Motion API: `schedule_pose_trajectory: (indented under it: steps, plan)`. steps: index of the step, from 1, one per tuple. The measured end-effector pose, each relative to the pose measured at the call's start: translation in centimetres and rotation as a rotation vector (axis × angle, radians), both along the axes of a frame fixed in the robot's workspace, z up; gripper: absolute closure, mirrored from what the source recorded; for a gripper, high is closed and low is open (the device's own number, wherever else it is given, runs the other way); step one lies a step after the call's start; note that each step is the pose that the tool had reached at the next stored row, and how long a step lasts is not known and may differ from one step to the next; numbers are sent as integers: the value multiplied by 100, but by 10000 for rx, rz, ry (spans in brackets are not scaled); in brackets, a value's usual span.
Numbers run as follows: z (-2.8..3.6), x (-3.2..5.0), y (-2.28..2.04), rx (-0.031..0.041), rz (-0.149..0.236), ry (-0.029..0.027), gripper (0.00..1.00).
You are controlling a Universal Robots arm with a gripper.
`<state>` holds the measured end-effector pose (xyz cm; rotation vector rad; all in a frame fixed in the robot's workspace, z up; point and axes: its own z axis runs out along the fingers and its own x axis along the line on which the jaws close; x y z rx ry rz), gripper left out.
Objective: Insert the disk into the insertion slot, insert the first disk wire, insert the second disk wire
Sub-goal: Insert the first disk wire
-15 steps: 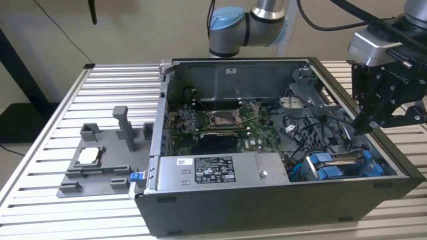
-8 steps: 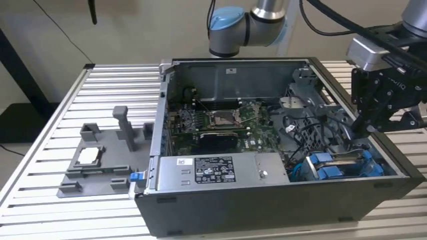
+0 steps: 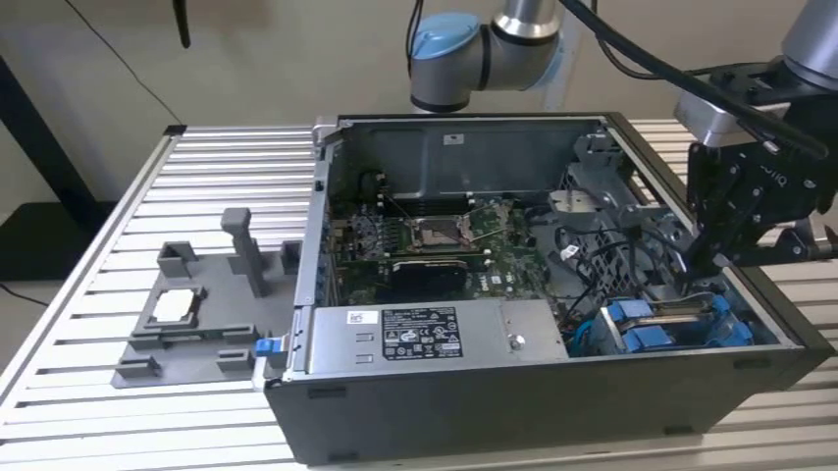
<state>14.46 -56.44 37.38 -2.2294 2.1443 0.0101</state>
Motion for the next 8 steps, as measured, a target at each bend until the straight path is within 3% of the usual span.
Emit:
schedule_pose_trajectory:
  steps: [3,8]
  plan:
    - [-7,47,0,-52,-1,242,81]
    - [-14,150,0,-112,-1,763,81]
